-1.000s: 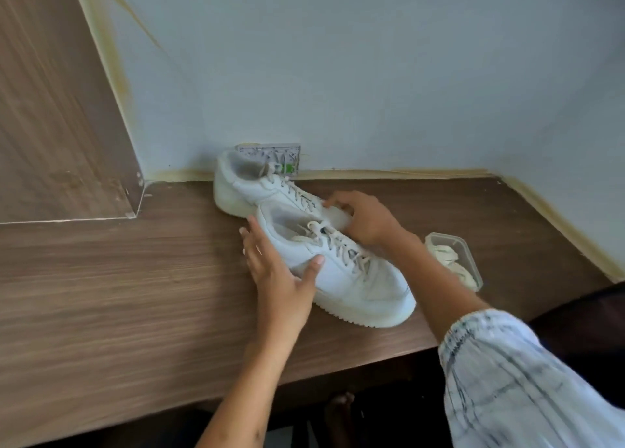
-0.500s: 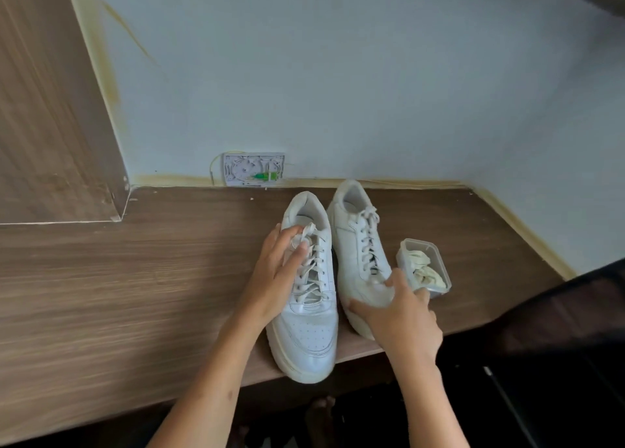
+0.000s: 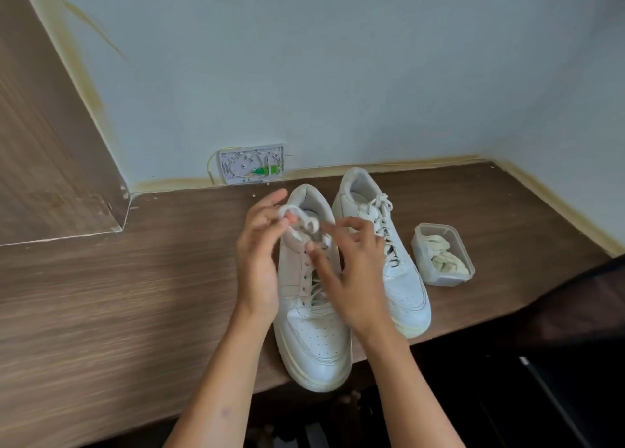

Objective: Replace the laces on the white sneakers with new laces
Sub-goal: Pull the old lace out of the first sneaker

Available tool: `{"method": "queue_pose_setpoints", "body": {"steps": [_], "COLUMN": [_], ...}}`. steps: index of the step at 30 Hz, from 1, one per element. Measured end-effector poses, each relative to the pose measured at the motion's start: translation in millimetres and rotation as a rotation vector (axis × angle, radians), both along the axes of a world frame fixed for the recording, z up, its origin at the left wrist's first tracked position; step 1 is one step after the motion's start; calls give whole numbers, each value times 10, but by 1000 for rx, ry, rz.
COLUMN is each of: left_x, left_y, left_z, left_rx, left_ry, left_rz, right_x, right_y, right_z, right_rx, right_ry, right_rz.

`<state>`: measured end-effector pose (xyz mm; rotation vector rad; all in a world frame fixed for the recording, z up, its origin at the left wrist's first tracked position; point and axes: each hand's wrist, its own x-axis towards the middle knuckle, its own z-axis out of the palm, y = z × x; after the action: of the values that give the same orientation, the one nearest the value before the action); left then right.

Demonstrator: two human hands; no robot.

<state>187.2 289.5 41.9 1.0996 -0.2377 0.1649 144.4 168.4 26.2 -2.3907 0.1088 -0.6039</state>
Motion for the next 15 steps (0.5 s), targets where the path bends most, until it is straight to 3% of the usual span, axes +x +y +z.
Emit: {"method": "queue_pose_setpoints", "body": {"steps": [3,9,12,15], "left_x": [18,130,179,173], "left_y": [100,188,269,302], "left_z": [60,-240,-230,-216], "left_rx": [-62,284,297,462], "left_ry": [101,424,299,-12], "left_rz": [34,284,357,199], "right_x": [39,-1,-6,-24], "right_y": [36,-113,-212,-213], "right_z": [-54,117,167,235], "right_rx": [72,607,853,944], "right_ry": [-13,-113,-69,-29], "right_rz": [9,45,129,261]}}
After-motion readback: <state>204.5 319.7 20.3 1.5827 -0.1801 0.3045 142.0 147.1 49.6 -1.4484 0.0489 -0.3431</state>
